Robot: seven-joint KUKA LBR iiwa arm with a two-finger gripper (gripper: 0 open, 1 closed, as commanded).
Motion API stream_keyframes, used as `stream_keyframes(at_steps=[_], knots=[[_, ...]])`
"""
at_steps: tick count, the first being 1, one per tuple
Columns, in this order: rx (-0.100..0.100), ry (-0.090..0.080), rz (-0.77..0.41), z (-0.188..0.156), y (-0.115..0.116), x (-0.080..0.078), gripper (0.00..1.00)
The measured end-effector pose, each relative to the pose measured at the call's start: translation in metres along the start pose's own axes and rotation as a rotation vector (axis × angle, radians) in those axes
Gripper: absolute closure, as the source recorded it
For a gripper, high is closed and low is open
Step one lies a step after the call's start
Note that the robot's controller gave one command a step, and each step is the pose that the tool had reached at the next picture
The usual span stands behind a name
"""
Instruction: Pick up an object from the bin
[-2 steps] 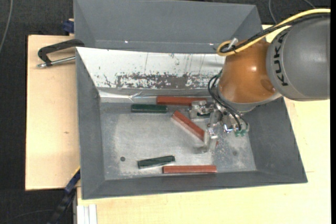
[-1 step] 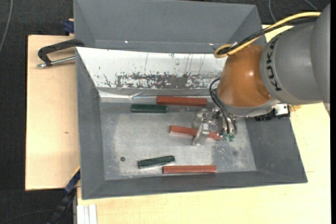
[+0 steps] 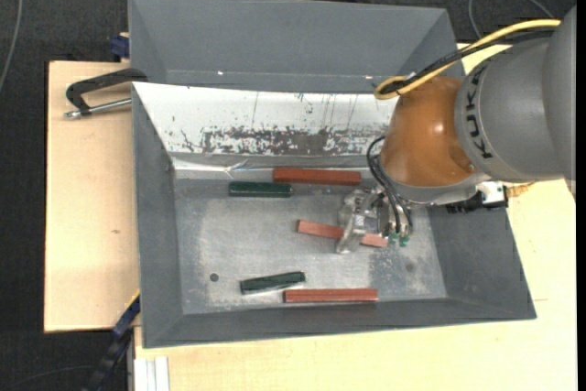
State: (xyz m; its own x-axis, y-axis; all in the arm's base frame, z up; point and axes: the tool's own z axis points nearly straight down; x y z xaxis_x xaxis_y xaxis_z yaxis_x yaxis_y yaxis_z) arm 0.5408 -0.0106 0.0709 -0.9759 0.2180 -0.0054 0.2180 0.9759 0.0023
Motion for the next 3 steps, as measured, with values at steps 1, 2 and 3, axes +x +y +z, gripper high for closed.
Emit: stream_keyframes(at_steps=[1, 2, 3], knots=[[0.002, 0.007, -0.005, -0.007, 0.000, 0.001, 1.00], [0.002, 0.012, -0.009, -0.029, 0.000, 0.002, 1.00], [0.000, 0.000, -0.007, -0.058, 0.000, -0.001, 1.00]])
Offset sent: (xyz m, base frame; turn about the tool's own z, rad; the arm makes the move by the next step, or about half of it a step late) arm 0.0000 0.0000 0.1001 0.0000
